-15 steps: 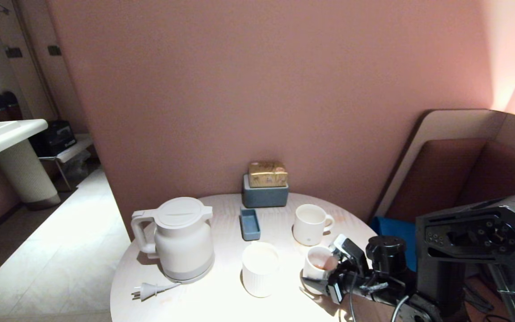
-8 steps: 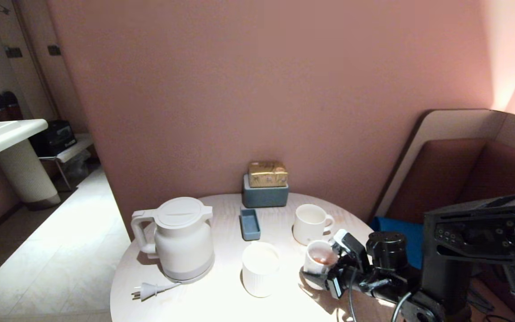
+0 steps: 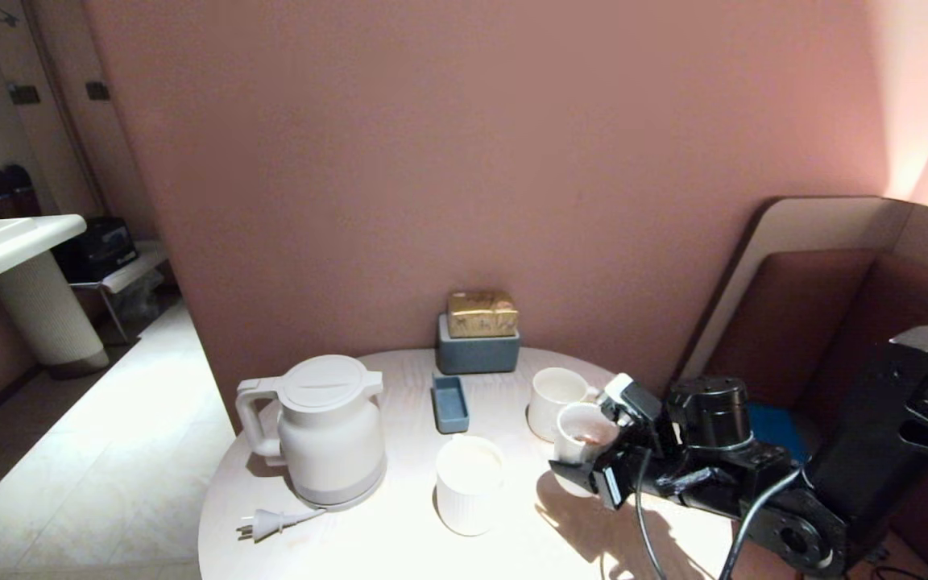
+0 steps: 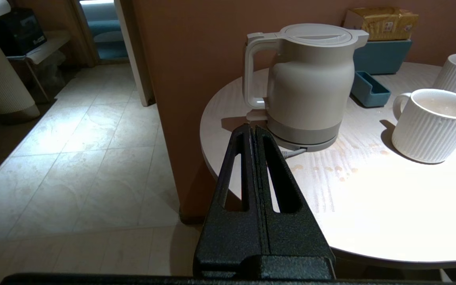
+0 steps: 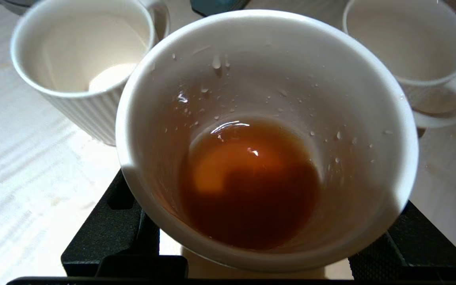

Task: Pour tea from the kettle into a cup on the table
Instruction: Pour water into another cup

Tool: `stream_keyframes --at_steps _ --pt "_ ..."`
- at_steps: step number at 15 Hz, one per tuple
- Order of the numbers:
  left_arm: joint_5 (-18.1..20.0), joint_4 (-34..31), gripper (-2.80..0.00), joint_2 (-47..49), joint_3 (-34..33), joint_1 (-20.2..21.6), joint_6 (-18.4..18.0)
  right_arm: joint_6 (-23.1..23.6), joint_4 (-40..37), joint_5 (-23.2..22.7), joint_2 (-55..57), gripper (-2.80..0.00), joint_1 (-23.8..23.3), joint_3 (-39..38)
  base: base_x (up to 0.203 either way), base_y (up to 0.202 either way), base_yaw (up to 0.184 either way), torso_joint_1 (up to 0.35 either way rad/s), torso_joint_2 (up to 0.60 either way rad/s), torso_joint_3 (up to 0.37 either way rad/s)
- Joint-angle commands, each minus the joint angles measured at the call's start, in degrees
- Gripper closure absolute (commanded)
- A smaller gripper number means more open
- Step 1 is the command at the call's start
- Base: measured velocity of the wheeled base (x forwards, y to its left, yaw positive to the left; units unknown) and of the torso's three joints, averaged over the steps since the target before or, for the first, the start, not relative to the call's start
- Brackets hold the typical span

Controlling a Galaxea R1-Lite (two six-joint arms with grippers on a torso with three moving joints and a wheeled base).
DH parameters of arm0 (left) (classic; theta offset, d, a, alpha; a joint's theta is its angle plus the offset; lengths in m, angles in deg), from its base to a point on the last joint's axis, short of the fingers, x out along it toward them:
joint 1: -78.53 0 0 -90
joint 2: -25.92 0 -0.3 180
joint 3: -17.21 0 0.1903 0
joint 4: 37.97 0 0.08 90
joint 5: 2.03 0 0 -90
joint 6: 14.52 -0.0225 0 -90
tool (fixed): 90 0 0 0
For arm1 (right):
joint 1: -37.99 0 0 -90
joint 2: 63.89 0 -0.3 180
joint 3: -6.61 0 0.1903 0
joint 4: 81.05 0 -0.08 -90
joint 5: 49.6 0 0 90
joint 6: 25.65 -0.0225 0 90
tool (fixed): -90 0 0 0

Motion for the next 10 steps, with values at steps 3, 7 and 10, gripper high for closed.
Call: stream_keyframes --at_steps 3,7,10 --pt "-0.01 0.02 0.00 0.09 0.00 0.01 -0.01 -0.11 -5.96 2.97 -4.69 0.00 3.10 5.86 0.000 0.000 0.000 0.000 0.00 0.000" --pt "-0.01 0.02 0.00 0.09 0.00 0.01 -0.02 -0.02 -11.42 4.04 -6.04 0.00 5.25 8.94 0.000 0.000 0.000 0.000 0.00 0.000" --pt "-0.01 0.02 0.00 0.09 0.00 0.01 -0.02 1.49 -15.27 7.03 -5.46 0.00 7.62 11.32 0.000 0.000 0.000 0.000 0.00 0.000"
